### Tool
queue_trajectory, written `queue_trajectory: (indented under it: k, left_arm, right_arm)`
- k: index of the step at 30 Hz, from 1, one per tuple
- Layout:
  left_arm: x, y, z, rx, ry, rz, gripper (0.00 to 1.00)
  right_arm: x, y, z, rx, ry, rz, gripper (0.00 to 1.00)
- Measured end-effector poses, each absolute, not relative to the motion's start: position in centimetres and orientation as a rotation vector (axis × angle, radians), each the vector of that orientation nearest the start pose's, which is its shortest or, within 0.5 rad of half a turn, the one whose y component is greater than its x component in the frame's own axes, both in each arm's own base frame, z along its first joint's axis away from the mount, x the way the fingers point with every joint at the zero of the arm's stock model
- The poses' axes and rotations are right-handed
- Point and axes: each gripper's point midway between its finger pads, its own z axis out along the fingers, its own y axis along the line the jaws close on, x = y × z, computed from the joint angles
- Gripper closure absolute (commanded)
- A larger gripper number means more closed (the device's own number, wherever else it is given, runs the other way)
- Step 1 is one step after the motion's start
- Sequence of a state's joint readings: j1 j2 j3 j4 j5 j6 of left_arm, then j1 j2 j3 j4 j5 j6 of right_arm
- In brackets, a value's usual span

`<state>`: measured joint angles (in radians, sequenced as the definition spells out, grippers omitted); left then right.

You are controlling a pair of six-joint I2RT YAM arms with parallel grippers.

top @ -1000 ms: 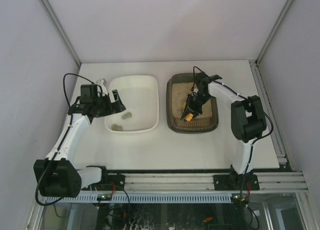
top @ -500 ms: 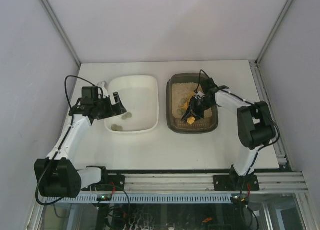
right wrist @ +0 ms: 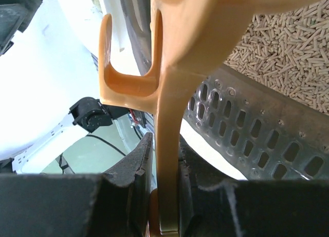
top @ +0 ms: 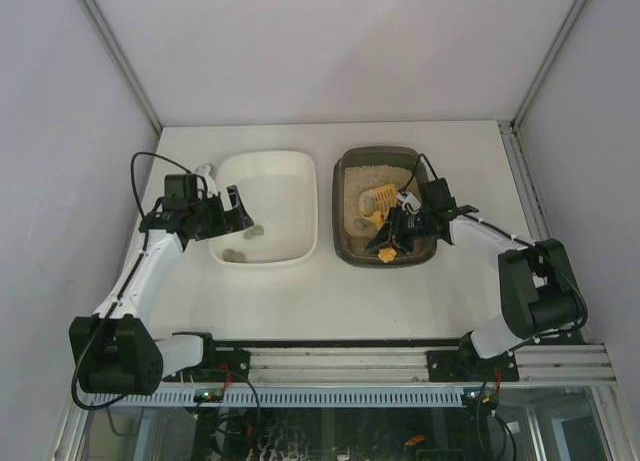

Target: Clean the litter box

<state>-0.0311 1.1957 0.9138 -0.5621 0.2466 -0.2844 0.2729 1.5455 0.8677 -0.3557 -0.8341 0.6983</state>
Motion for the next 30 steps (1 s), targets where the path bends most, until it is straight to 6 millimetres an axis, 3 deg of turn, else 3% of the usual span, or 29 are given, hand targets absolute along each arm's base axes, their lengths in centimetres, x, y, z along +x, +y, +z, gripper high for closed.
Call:
queue_trajectory:
  k: [5, 13, 21, 27, 30]
  left_arm:
    - [30.2, -6.1, 14.0, -0.165, 2.430, -0.420, 0.00]
    - [29.5, -4.3, 14.3, -0.088, 2.430, -0.276, 0.00]
    - [28.6, -2.9, 16.0, 0.030, 2.370, -0.160, 0.00]
    - [27.7, -2.0, 15.1, 0.047, 2.392, -0.096, 0.00]
    - [27.3, -1.5, 14.5, 0.047, 2.406, -0.062, 0.00]
  right_arm:
    - [24.8, 22.1, 10.7, 0.239, 2.632, 1.469, 1.00]
    - [22.1, 21.5, 10.1, 0.187, 2.428, 1.541, 1.00]
    - [24.6, 22.3, 13.0, 0.165, 2.125, 1.675, 1.00]
    - [25.0, 24.9, 11.8, 0.228, 2.116, 1.808, 1.00]
    - [25.5, 25.1, 11.9, 0.280, 2.078, 1.865, 1.00]
